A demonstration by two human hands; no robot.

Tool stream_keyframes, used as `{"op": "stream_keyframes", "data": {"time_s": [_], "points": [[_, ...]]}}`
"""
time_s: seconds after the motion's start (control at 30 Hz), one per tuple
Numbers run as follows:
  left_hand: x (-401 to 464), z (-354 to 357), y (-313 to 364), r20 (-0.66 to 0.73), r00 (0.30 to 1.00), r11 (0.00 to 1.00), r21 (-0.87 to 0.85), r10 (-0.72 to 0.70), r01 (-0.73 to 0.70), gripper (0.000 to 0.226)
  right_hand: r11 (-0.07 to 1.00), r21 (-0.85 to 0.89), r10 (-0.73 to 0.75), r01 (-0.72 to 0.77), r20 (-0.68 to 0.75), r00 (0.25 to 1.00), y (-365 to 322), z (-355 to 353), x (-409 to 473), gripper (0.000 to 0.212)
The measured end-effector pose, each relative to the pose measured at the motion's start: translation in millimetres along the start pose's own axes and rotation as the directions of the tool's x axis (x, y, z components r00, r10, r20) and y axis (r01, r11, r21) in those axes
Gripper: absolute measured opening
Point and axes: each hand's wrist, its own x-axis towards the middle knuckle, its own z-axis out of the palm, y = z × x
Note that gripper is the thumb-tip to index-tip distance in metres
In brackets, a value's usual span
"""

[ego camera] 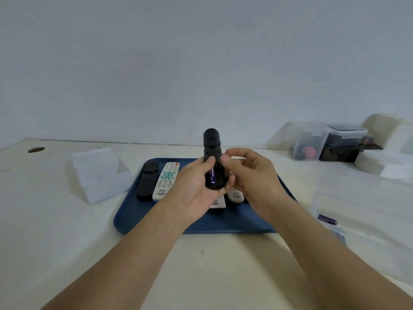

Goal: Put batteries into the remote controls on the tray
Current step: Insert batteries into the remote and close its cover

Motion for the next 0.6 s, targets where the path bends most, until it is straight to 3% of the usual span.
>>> {"op": "stream_keyframes", "data": {"time_s": [0.1, 0.23, 0.4, 0.5, 0.6], "points": [[0.8, 0.0, 1.9, -0.016, 0.999, 0.999, 0.01, 0.043, -0.043, 0.03, 0.879, 0.384, 0.291, -0.283, 0.04, 0.956, -0.7, -10.8, 9.4, 0.031], [4.3, -3.4, -2.9, -0.04, 0.998, 0.997, 0.066, 0.041, -0.038, 0.03, 0.742, 0.529, 0.42, -0.412, 0.113, 0.901, -0.6, -15.9, 13.3, 0.036], [7.8, -4.6, -4.5, -0.053, 0.992, 0.985, 0.134, 0.113, -0.105, 0.03, 0.715, 0.565, 0.369, -0.411, 0.194, 0.909, -6.7, -20.0, 12.0, 0.042], [8.4, -5.0, -7.3, -0.047, 0.982, 0.972, 0.158, 0.182, -0.173, 0.028, 0.763, 0.524, 0.29, -0.377, 0.244, 0.925, -9.7, -20.6, 11.3, 0.045], [7.4, -5.4, -4.9, -0.049, 0.971, 0.965, 0.138, 0.232, -0.223, 0.029, 0.834, 0.495, 0.159, -0.244, 0.209, 0.965, -8.1, -23.3, 12.4, 0.044]]}}
